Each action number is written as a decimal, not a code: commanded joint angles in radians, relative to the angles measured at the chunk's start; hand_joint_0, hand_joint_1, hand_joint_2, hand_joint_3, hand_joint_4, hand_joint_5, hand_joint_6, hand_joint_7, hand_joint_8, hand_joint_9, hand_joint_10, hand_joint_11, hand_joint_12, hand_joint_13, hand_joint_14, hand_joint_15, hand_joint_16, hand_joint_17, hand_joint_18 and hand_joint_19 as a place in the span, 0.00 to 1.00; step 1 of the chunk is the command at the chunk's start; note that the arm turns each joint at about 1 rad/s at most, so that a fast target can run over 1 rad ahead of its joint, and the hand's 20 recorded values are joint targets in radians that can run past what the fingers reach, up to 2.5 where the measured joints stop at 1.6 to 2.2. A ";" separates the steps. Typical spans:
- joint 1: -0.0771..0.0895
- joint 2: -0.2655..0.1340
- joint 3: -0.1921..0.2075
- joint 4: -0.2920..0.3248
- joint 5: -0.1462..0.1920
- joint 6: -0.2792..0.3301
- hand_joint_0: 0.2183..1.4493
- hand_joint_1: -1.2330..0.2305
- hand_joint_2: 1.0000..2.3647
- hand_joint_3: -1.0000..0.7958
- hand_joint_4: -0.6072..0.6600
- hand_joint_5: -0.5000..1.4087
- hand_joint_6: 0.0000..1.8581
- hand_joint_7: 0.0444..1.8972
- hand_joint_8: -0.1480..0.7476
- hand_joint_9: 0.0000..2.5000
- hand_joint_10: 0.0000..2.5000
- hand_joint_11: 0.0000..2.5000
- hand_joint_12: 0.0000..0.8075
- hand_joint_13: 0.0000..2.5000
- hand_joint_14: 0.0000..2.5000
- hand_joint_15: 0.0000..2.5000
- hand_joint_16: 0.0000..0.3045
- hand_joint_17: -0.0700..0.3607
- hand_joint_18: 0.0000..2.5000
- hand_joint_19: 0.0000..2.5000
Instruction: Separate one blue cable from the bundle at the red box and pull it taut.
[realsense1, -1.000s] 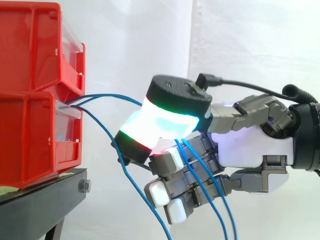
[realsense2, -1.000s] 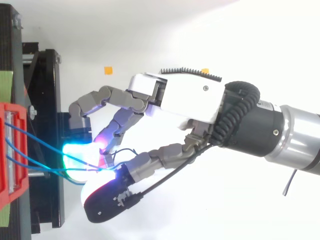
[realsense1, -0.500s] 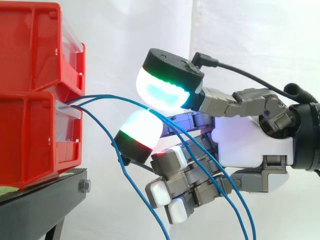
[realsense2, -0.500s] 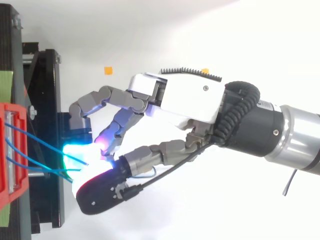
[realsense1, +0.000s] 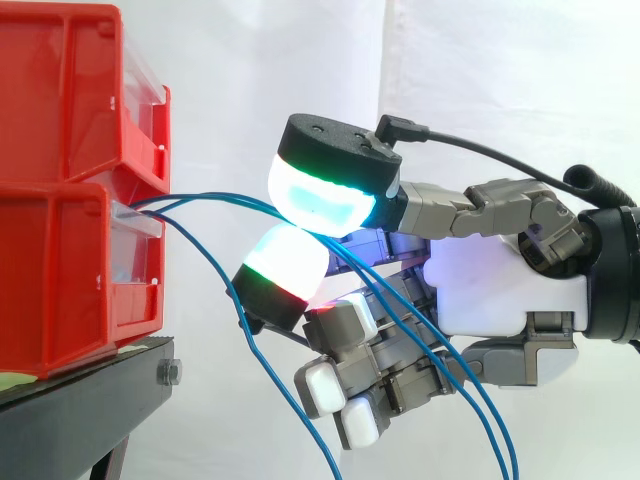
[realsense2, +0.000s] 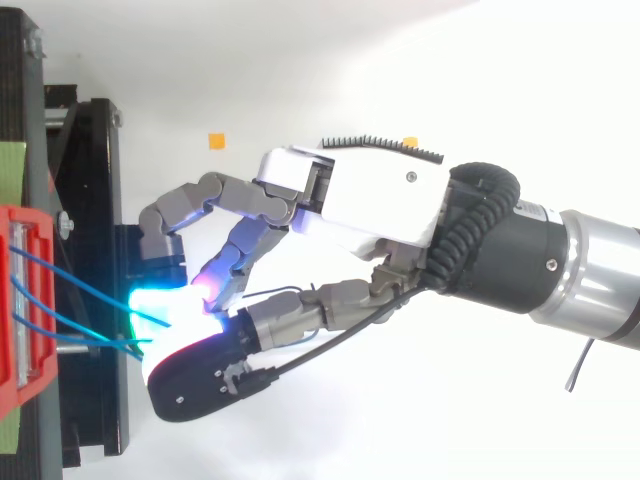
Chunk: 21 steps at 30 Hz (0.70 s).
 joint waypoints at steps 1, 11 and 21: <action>0.000 0.000 0.000 0.001 0.000 0.000 0.44 0.22 0.01 0.38 0.44 0.17 0.48 0.71 0.52 0.44 0.01 0.47 0.51 0.40 0.01 0.31 0.18 0.45 0.33 0.31; 0.000 0.000 0.000 0.001 -0.001 0.008 0.46 0.20 0.00 0.28 0.49 0.17 0.49 0.68 0.52 0.44 0.01 0.47 0.49 0.40 0.01 0.30 0.18 0.45 0.34 0.29; 0.000 0.000 -0.005 0.001 0.002 0.009 0.26 0.21 0.00 0.28 0.55 0.17 0.49 0.64 0.54 0.45 0.01 0.47 0.52 0.41 0.01 0.30 0.19 0.46 0.35 0.30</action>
